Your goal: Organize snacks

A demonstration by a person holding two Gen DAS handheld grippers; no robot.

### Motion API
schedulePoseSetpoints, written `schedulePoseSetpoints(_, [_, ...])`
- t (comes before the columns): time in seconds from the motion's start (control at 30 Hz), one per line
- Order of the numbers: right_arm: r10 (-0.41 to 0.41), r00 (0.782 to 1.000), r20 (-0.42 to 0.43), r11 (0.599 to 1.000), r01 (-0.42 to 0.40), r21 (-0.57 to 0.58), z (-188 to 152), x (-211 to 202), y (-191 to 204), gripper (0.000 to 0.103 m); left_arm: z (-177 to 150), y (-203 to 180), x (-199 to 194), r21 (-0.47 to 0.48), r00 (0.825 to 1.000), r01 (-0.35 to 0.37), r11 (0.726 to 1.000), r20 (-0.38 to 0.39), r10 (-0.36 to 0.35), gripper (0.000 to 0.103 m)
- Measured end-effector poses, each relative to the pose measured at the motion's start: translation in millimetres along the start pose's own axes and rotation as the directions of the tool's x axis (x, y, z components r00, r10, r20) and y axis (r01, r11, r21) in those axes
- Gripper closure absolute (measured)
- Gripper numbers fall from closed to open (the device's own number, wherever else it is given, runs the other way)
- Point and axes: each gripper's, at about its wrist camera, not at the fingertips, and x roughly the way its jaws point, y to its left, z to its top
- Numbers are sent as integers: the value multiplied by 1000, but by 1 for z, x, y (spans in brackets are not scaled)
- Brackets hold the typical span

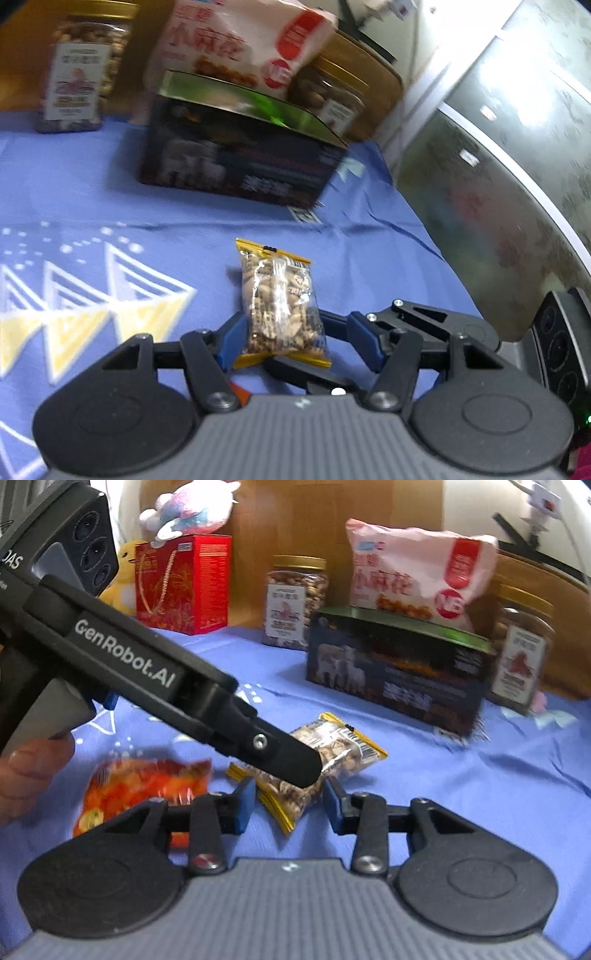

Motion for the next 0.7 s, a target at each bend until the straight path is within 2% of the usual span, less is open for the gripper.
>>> schedulePoseSetpoints(0.17, [35, 999, -10, 999, -36, -38, 9, 18, 6, 59, 5, 19, -5, -48, 999, -32, 998, 20, 33, 43])
schedulePoseSetpoints(0.33, [69, 998, -15, 998, -68, 17, 7, 20, -3, 54, 3, 23, -2, -35, 999, -31, 999, 33, 32, 43])
schedulePoseSetpoints(0.37, [82, 996, -15, 995, -81, 57, 7, 20, -8, 54, 3, 22, -1, -27, 999, -32, 999, 39, 33, 42])
schedulePoseSetpoints(0.7, [75, 997, -14, 996, -74, 59, 6, 19, -4, 52, -4, 25, -1, -1, 997, -10, 1000, 78, 10, 41])
